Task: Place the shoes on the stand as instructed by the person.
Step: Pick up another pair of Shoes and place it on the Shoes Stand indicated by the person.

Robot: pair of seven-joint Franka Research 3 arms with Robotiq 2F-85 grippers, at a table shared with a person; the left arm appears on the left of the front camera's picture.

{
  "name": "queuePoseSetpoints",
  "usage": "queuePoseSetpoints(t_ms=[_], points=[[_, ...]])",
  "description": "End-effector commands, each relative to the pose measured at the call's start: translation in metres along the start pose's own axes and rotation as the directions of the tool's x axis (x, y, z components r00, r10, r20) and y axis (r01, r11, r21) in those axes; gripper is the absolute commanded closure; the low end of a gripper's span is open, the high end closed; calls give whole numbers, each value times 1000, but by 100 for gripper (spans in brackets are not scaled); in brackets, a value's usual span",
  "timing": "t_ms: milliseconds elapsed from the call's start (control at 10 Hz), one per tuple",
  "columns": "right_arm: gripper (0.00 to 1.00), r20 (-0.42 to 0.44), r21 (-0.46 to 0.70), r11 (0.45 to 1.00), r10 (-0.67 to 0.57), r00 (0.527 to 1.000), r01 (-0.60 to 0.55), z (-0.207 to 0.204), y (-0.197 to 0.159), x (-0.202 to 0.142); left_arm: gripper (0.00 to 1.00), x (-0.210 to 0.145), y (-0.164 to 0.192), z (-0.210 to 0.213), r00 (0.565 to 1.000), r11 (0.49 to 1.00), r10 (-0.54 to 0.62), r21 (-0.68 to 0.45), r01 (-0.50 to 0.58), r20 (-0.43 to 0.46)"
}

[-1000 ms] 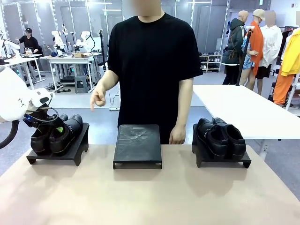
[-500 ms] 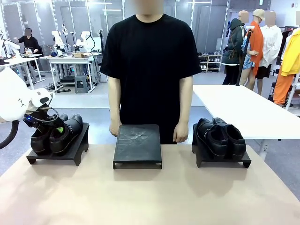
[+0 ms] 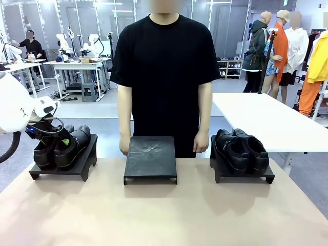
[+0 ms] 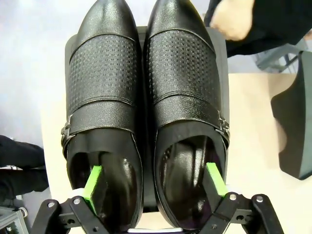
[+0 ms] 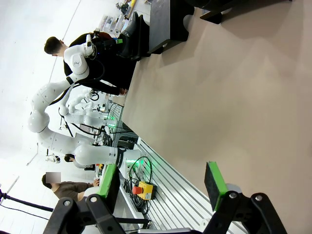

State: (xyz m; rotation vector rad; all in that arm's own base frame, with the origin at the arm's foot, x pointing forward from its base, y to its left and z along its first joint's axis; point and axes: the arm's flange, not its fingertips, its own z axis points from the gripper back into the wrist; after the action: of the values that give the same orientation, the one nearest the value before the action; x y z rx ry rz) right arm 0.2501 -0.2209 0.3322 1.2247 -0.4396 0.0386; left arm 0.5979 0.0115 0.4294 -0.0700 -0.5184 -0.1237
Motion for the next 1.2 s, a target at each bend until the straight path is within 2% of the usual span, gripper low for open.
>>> queuePoseSetpoints(t_ms=[0,300,400,500,800,900,1100], points=[[11,-7,0,1000,-13,1000,13,1,4,-2,0,3,3,-2,1000,1000,3,7,-3,15],[11,-7,0,1000,-13,1000,13,1,4,-2,0,0,0,0,1000,1000,0,0,0,0],[11,-7,0,1000,-13,1000,13,1,4,-2,0,7,-7,25,999,1000,-31,-3,31,11],[11,-7,0,1000,-13,1000,13,1,4,-2,0,7,-5,62,997,996,-32,-91,26,-74],[11,-7,0,1000,-13,1000,13,1,4,-2,0,-23,43,136,987,986,-35,-169,8,-157],[11,-7,0,1000,-13,1000,13,1,4,-2,0,-39,65,155,979,968,-48,-250,-2,-196],[11,-7,0,1000,-13,1000,13,1,4,-2,0,-80,128,187,968,864,-43,-495,-88,-247]])
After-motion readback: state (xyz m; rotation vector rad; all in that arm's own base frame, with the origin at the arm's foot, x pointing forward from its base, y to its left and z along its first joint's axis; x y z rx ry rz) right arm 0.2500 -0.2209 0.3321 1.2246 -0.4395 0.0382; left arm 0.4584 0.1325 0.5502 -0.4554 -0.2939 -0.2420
